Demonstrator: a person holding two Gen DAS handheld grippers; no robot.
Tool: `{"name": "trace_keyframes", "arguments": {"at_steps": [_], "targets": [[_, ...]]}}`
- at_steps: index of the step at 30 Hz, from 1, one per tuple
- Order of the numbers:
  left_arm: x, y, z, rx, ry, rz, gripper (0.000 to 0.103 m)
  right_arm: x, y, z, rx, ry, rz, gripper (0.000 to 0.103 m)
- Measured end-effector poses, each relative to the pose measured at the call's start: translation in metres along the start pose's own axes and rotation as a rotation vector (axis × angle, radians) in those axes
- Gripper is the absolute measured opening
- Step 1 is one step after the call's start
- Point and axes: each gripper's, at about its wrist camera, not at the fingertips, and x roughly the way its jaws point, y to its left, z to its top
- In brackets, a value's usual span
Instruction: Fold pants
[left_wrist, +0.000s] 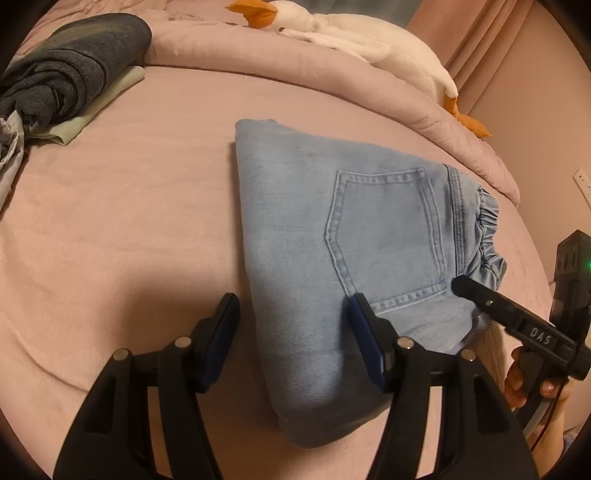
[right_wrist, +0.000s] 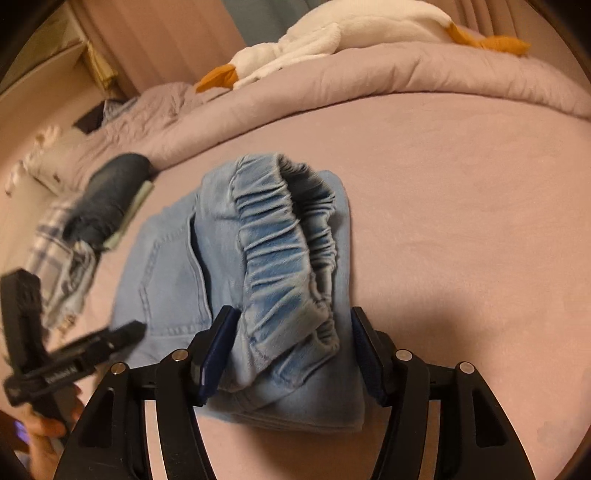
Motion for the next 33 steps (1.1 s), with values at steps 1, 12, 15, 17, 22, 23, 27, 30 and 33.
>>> {"name": "trace_keyframes", "arguments": {"at_steps": [1, 12, 15, 17, 22, 23, 27, 30, 33], "targets": [[-0.001, -0.001, -0.001, 0.0, -0.002, 0.005, 0.062, 0.003, -0.001, -0.001, 0.0, 0.01, 0.001, 0.067], [-0.01, -0.017, -0.009, 0.031, -0.001, 0.072, 0.061, -0.009, -0.002, -0.008, 0.025, 0.005, -0.02, 0.067], [-0.022, -0.023, -0.013, 0.042, -0.031, 0.118, 0.061, -0.009, -0.001, -0.009, 0.034, 0.012, -0.033, 0.067], [-0.033, -0.03, -0.016, 0.062, -0.054, 0.149, 0.062, -0.018, 0.004, -0.009, 0.036, 0.0, -0.045, 0.067], [-0.065, -0.045, -0.022, 0.102, -0.11, 0.173, 0.085, -0.052, 0.026, -0.018, -0.072, -0.044, -0.08, 0.068], [-0.073, -0.048, -0.023, 0.107, -0.122, 0.169, 0.086, -0.056, 0.028, -0.02, -0.084, -0.049, -0.081, 0.068], [-0.097, -0.059, -0.03, 0.098, -0.139, 0.151, 0.093, -0.081, 0.043, -0.029, -0.132, -0.081, -0.084, 0.077], [-0.113, -0.068, -0.036, 0.091, -0.152, 0.151, 0.102, -0.099, 0.052, -0.035, -0.162, -0.105, -0.077, 0.078], [-0.129, -0.077, -0.041, 0.08, -0.154, 0.144, 0.102, -0.112, 0.058, -0.039, -0.172, -0.116, -0.075, 0.093]]}}
